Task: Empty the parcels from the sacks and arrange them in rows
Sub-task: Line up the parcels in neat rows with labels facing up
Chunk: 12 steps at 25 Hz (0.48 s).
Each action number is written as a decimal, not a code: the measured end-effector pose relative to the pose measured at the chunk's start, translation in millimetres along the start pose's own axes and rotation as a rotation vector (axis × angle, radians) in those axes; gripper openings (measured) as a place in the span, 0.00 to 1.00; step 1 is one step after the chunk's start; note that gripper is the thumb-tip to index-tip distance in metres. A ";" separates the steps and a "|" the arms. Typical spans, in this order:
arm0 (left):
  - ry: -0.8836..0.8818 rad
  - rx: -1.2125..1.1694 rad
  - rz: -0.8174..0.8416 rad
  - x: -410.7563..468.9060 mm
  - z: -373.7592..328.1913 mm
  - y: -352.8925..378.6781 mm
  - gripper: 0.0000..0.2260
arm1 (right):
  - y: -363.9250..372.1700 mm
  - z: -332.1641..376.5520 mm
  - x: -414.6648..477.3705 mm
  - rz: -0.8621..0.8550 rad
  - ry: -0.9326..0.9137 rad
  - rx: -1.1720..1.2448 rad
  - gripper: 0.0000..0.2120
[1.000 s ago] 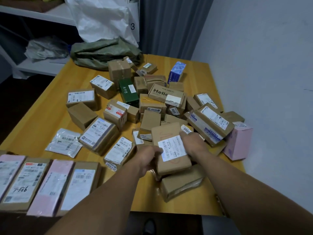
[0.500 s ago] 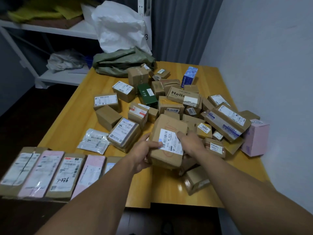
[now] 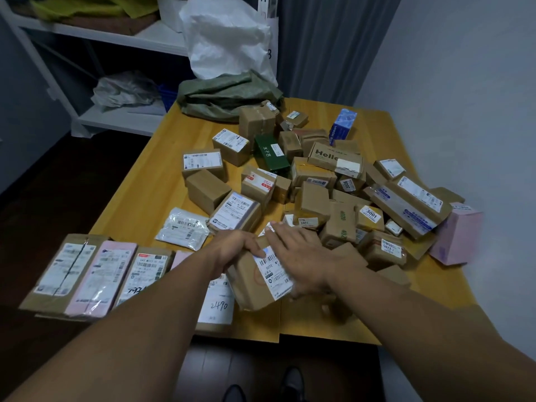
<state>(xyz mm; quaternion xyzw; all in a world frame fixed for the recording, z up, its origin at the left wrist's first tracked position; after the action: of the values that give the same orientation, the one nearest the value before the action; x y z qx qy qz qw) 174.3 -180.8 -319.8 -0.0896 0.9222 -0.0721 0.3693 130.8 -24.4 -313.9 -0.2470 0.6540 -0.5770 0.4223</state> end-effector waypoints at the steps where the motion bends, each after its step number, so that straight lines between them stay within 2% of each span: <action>1: -0.013 0.021 0.016 -1.1 0.7 -1.3 0.19 | 1.9 4.1 1.5 -0.018 -0.020 -0.015 0.66; 3: -0.047 0.023 0.015 -0.2 4.3 -3.7 0.14 | 3.9 5.8 2.9 -0.024 -0.013 0.013 0.65; 5: -0.073 -0.070 -0.044 3.4 8.6 -4.6 0.12 | 6.5 0.6 -0.2 0.032 0.081 0.109 0.63; 9: -0.095 -0.239 -0.184 13.6 20.7 -7.3 0.05 | 29.1 -7.0 -9.0 0.111 0.397 0.352 0.63; 12: -0.139 -0.164 -0.361 26.2 46.0 -20.6 0.07 | 56.8 -17.8 -14.8 0.129 0.765 0.478 0.65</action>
<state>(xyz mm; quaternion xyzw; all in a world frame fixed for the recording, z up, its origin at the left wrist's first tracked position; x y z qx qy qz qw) 189.9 -209.7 -366.2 -0.2880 0.8662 -0.0554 0.4045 133.0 9.4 -365.1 0.1297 0.6256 -0.7339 0.2306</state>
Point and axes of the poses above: each hand's wrist, its own x-axis towards the middle knuckle, its own y-axis out of the palm, z = x × y, the point moved 5 cm from there along x, towards the middle knuckle, and after that the axes turned 10 degrees about -z, right-handed, at the moved point
